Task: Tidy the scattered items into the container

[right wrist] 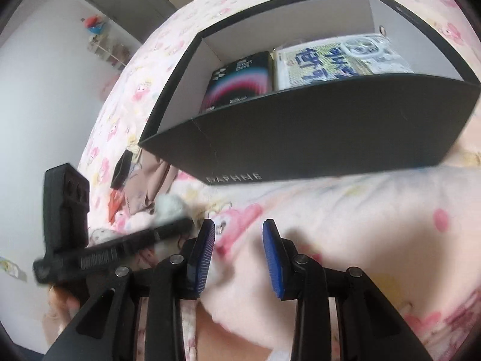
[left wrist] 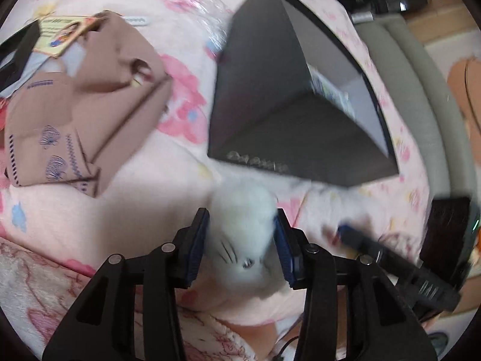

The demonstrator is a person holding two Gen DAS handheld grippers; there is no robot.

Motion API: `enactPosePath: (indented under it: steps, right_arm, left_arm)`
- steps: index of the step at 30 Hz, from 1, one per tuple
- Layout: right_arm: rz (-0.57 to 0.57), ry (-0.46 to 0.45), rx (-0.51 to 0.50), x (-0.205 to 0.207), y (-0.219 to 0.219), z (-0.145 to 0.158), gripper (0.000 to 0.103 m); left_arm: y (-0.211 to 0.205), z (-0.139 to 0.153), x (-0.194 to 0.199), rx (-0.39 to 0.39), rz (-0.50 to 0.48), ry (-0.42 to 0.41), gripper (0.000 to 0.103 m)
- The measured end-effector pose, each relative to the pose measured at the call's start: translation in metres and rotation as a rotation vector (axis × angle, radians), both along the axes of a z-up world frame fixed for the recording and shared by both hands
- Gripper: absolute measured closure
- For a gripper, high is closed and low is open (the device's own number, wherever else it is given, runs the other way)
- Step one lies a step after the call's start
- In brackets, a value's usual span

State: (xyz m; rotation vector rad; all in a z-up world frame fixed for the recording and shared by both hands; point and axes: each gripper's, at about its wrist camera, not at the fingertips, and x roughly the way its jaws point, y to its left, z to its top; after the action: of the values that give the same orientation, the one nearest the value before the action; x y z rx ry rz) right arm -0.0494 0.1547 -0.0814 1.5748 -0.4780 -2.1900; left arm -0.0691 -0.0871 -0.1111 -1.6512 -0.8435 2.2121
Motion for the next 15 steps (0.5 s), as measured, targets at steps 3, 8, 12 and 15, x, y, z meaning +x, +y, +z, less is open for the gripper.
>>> enactPosePath:
  steps: [3, 8, 12, 15]
  right_arm:
    - [0.047, -0.086, -0.034, 0.012, -0.016, -0.016, 0.071]
    - [0.132, -0.205, -0.073, 0.032, -0.035, -0.043, 0.071]
    - [0.110, -0.172, -0.098, 0.017, -0.045, -0.047, 0.071]
    - [0.093, -0.151, -0.094, 0.003, -0.053, -0.048, 0.071]
  left_arm:
    - [0.003, 0.000, -0.001, 0.001, -0.013, 0.009, 0.057]
    - [0.010, -0.005, -0.006, -0.039, -0.050, -0.018, 0.052]
    - [0.007, -0.004, 0.001, -0.042, -0.058, -0.031, 0.053]
    - [0.006, -0.002, 0.006, -0.017, -0.075, -0.040, 0.053]
